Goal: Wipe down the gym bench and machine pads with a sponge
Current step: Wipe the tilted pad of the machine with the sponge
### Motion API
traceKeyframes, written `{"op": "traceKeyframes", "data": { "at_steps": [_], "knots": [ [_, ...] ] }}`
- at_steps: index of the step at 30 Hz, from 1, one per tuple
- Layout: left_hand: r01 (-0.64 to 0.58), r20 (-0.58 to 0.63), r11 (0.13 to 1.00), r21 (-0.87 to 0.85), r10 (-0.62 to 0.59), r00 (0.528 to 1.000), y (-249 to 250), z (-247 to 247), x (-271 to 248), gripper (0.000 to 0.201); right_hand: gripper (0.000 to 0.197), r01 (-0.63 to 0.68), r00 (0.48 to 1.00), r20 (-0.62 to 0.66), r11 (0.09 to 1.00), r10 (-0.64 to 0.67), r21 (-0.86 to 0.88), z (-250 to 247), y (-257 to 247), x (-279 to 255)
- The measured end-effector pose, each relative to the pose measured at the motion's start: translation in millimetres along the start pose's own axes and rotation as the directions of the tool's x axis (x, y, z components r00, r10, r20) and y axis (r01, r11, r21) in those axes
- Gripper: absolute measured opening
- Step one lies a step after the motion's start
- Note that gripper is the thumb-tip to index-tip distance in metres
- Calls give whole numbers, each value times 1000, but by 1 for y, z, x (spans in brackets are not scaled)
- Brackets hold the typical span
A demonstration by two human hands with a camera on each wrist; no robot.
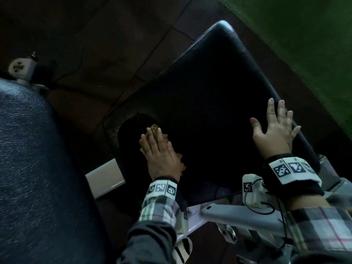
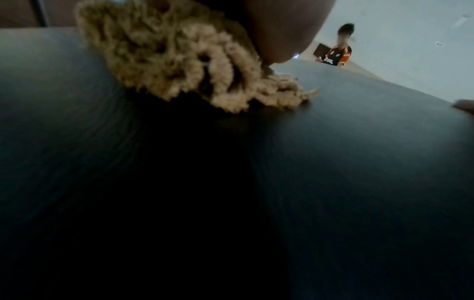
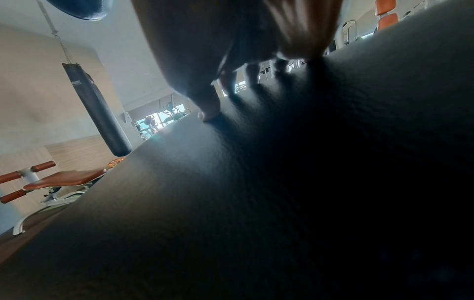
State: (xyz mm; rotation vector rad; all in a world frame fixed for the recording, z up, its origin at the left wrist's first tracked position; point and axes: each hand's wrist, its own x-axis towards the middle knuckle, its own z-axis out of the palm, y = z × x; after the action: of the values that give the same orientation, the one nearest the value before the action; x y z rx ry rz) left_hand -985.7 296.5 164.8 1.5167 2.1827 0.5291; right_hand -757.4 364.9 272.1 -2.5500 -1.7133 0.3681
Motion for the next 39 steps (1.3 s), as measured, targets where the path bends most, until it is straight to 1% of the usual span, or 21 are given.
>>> {"op": "traceKeyframes", "data": {
  "at_steps": [2,4,7,10,12,14,17,19,21,23,24,26,28,29,31,33,35,37,39],
  "knots": [
    [69,7,995,-68,-69,998,-8,-8,19,64,66,-4,1000,5,1000,4,6,0,-1,0],
    [140,-14,978,-155,-144,990,-21,-14,30,63,66,-5,1000,12,1000,5,11,-1,0,0],
    [186,-62,963,-195,-201,978,-33,-14,21,61,66,-5,1000,22,1000,5,18,-2,0,0],
    [145,-59,979,-146,-155,986,-24,-6,-4,61,66,-5,1000,29,1000,5,20,-3,-1,-1],
    [111,-20,989,-95,-114,993,-16,-1,-13,60,66,-12,999,35,1000,11,21,-3,-2,-2],
    [94,26,994,-51,-93,995,-9,-1,-9,60,66,-13,999,38,1000,12,23,-3,-2,-2],
    [61,43,998,-31,-60,997,-2,-8,21,59,66,-20,999,45,999,18,29,-3,-3,-3],
    [44,38,998,-51,-42,998,1,-15,52,58,67,-25,999,48,999,23,33,-3,-2,-3],
    [34,3,996,-86,-33,999,-3,-20,90,57,67,-25,999,44,999,23,36,-4,-2,-3],
    [22,-57,994,-108,-28,998,-17,-24,126,57,67,-24,999,36,999,23,43,-4,-2,-3],
    [36,-82,993,-115,-45,996,-27,-26,140,58,68,-23,999,29,999,22,43,-4,-2,-3],
    [112,-88,982,-154,-127,988,-47,-30,152,57,68,-22,1000,19,999,21,38,-3,-3,-3],
    [171,-96,969,-179,-190,977,-59,-31,141,52,68,-25,1000,12,999,24,35,-3,-2,-3],
    [175,-118,970,-171,-197,973,-62,-30,129,51,67,-26,1000,10,999,25,35,-3,-3,-3],
    [147,-158,979,-138,-168,973,-60,-26,102,52,66,-25,1000,4,999,24,35,-3,-2,-3],
    [74,-142,992,-105,-89,986,-48,-19,79,53,66,-25,1000,6,999,24,34,-3,-2,-3],
    [-13,-98,997,-72,6,995,-30,-15,67,53,68,-28,1000,11,999,27,42,-3,-3,-2],
    [-53,-49,996,-78,50,998,-13,-16,72,55,68,-32,999,11,999,31,42,-4,-3,-3],
    [-63,-28,994,-88,61,998,-4,-21,90,59,68,-35,999,13,999,35,39,-4,-3,-3]
  ]
}}
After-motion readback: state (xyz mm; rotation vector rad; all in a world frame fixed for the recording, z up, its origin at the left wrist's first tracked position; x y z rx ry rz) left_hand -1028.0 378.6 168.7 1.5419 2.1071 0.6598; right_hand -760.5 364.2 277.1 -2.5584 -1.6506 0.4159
